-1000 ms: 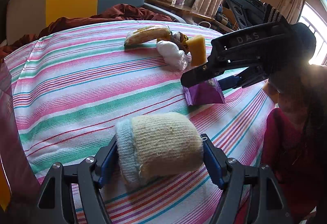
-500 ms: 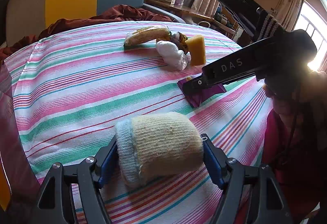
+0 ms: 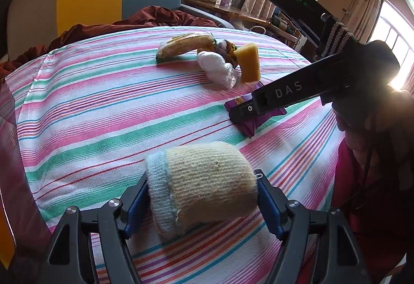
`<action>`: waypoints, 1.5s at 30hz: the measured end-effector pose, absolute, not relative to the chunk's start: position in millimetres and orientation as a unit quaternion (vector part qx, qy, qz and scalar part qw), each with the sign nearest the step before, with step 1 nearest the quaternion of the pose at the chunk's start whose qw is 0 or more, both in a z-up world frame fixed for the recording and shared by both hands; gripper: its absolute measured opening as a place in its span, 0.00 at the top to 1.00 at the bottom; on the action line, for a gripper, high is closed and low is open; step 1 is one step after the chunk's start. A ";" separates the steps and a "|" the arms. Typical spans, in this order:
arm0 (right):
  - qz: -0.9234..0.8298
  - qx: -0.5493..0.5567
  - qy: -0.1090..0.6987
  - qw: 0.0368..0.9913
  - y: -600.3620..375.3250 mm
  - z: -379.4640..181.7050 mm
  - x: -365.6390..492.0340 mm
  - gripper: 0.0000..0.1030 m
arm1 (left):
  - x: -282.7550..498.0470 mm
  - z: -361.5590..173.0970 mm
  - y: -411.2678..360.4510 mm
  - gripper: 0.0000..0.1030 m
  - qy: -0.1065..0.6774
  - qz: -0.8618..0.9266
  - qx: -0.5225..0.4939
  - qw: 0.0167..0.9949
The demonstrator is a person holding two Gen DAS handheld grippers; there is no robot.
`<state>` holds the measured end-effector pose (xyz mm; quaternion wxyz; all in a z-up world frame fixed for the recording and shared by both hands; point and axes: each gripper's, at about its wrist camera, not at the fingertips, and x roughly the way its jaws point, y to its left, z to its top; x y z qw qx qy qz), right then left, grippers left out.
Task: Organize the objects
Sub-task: 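Lower the sock bundle into the gold tray and open the left tool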
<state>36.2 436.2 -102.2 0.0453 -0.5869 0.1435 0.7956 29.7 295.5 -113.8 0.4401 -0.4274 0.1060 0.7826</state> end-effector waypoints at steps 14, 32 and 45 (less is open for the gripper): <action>0.808 -0.576 0.108 0.051 424.4 -98.8 33.6 0.60 | 24.5 -49.9 246.0 0.30 0.057 0.808 -0.399 0.430; 0.813 -0.573 0.086 0.057 411.2 -106.7 25.0 0.60 | -90.9 -80.0 57.5 0.29 -0.006 0.854 -0.497 0.157; 0.813 -0.573 0.084 0.057 405.1 -111.1 16.7 0.59 | -79.6 -103.5 17.3 0.20 -0.045 0.840 -0.525 0.126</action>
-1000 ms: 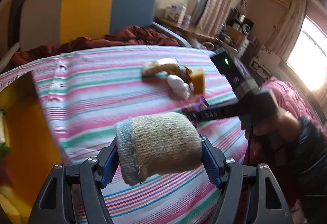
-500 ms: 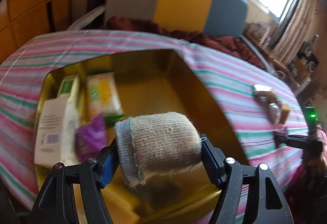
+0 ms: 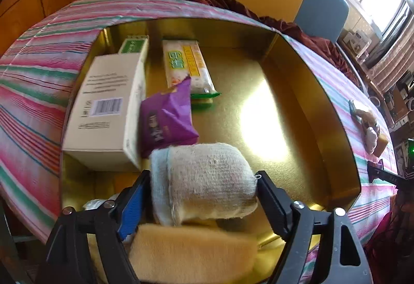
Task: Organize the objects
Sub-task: 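Lower the sock bundle into the gold tray and open the left tool, then carry the purple packet into the gold tray with the right tool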
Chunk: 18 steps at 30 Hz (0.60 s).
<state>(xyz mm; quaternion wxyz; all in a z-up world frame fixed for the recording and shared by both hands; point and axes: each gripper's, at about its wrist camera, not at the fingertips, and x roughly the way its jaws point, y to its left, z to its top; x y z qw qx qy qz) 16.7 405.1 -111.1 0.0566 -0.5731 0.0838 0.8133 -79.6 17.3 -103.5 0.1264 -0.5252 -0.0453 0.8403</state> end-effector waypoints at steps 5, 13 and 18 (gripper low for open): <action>0.814 -0.573 0.081 0.058 402.9 -111.9 14.2 0.59 | -72.1 -84.0 11.5 0.19 -0.048 0.858 -0.496 0.126; 0.817 -0.569 0.068 0.066 400.3 -111.0 13.9 0.60 | -59.1 -49.4 2.4 0.19 -0.013 0.894 -0.442 0.072; 0.821 -0.562 0.065 0.072 398.7 -110.1 14.8 0.60 | -47.4 -28.2 11.4 0.19 0.009 0.914 -0.397 0.077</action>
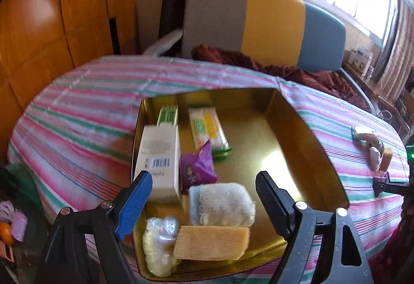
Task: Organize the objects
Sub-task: 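Carry the purple packet into the gold tray with the right tool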
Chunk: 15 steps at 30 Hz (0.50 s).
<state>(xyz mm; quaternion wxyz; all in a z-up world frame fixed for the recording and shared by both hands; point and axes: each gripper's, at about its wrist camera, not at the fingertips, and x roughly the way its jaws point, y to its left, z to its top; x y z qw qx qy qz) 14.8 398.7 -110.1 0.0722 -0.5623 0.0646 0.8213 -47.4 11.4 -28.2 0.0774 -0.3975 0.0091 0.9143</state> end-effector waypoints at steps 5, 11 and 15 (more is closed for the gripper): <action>0.827 -0.552 0.067 0.075 394.3 -108.4 12.6 0.60 | -37.3 -18.0 19.9 0.19 0.023 0.922 -0.374 0.094; 0.830 -0.549 0.071 0.064 382.2 -107.3 9.9 0.60 | -33.7 -25.0 23.0 0.19 0.023 0.918 -0.381 0.104; 0.832 -0.546 0.085 0.052 374.8 -103.2 14.5 0.60 | -29.8 -29.2 22.3 0.19 0.022 0.916 -0.386 0.106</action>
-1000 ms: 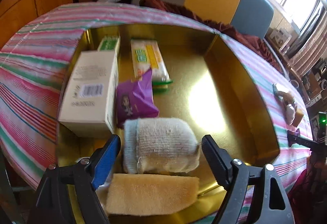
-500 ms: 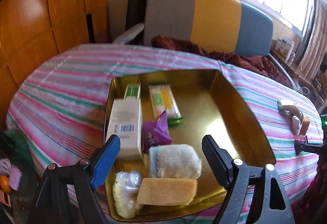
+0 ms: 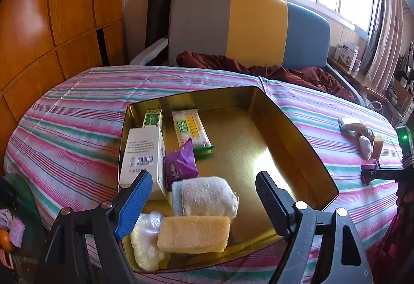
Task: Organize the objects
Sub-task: 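Carry the purple packet into the gold tray with the right tool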
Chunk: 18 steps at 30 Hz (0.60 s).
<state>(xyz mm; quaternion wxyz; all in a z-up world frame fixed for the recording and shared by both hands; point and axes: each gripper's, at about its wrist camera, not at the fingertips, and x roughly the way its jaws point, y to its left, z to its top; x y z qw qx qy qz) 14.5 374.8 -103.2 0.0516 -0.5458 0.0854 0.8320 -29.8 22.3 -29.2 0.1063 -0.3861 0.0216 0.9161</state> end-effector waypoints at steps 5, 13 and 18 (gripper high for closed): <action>0.843 -0.527 0.107 0.026 357.8 -87.8 18.2 0.60 | -29.8 -33.1 19.2 0.19 0.018 0.914 -0.390 0.109; 0.872 -0.473 0.100 -0.073 276.0 -32.5 11.4 0.60 | -31.4 -33.6 12.5 0.19 0.004 0.913 -0.393 0.112; 0.871 -0.459 0.082 -0.156 204.2 -11.6 0.9 0.60 | -35.9 -31.3 -7.9 0.19 -0.023 0.914 -0.393 0.102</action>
